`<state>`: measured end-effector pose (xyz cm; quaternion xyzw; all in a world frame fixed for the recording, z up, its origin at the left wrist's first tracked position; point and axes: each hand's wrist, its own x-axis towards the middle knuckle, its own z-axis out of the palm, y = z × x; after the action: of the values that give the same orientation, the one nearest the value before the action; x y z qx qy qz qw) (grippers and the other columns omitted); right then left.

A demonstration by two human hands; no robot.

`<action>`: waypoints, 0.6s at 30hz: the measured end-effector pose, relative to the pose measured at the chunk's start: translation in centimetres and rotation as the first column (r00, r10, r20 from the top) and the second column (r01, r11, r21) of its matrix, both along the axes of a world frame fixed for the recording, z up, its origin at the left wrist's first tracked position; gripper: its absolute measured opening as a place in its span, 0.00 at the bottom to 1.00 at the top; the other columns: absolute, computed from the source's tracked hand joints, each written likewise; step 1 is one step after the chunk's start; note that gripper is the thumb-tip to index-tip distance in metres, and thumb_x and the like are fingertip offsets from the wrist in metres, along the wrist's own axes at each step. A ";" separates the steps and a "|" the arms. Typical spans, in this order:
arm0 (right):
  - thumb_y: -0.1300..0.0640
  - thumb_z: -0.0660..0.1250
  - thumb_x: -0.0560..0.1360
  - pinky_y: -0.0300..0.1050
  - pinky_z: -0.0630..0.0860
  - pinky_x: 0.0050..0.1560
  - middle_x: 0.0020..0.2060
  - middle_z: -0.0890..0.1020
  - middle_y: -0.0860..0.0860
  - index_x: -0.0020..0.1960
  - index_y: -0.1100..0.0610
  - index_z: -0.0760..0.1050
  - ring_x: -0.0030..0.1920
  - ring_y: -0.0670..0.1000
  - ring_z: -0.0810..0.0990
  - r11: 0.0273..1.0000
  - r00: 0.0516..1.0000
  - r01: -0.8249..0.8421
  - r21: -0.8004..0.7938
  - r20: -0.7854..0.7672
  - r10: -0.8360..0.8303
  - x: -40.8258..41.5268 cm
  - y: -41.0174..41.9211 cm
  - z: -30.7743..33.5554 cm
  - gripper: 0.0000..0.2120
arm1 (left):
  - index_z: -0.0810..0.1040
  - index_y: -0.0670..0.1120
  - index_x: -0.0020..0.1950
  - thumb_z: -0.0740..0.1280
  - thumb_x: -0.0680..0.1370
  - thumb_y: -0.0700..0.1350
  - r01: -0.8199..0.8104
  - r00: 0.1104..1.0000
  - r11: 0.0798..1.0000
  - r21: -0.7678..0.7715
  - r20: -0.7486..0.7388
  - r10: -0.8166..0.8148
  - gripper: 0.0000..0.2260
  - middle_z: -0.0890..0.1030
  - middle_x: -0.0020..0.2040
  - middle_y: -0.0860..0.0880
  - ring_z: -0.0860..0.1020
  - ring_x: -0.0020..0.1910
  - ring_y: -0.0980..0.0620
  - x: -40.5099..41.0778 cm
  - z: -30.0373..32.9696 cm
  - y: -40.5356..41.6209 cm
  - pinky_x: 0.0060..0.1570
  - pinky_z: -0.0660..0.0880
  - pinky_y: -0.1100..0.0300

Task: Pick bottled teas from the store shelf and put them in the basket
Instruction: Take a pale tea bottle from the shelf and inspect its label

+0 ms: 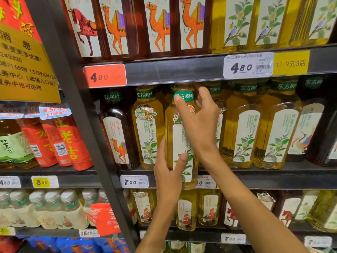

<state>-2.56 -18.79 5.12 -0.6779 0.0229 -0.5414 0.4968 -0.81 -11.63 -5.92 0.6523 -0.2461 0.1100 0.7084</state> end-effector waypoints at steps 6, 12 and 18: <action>0.54 0.69 0.76 0.53 0.75 0.39 0.36 0.79 0.53 0.45 0.62 0.72 0.38 0.52 0.77 0.999 1.000 0.008 -0.035 0.021 -0.008 0.6 -1.0 0.0 0.12 | 0.62 0.50 0.75 0.61 0.69 0.69 -0.125 0.991 0.984 0.128 0.061 0.118 0.39 0.66 0.72 0.54 0.65 0.70 0.58 0.0 0.3 -1.3 0.65 0.67 0.64; 0.53 0.68 0.76 0.49 0.76 0.39 0.39 0.78 0.54 0.47 0.60 0.71 0.39 0.52 0.78 0.989 0.998 0.055 -0.135 0.005 -0.055 1.4 -0.9 -0.8 0.11 | 0.59 0.46 0.75 0.59 0.78 0.59 -0.420 0.859 0.898 0.130 0.376 0.347 0.30 0.62 0.70 0.53 0.60 0.71 0.58 -0.4 -0.9 -1.4 0.70 0.61 0.57; 0.53 0.67 0.75 0.27 0.65 0.45 0.44 0.72 0.54 0.53 0.65 0.71 0.42 0.43 0.67 0.948 0.965 0.260 -0.185 0.068 -0.251 2.0 -1.2 -1.6 0.16 | 0.53 0.44 0.77 0.65 0.75 0.57 -0.428 0.824 0.868 0.251 0.503 0.260 0.37 0.61 0.71 0.46 0.57 0.68 0.58 0.1 -2.1 -1.0 0.69 0.52 0.71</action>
<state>-0.59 -19.96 3.51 -0.7021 0.0472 -0.6155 0.3550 -0.66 -12.61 -8.06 0.7585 -0.2962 0.3409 0.4699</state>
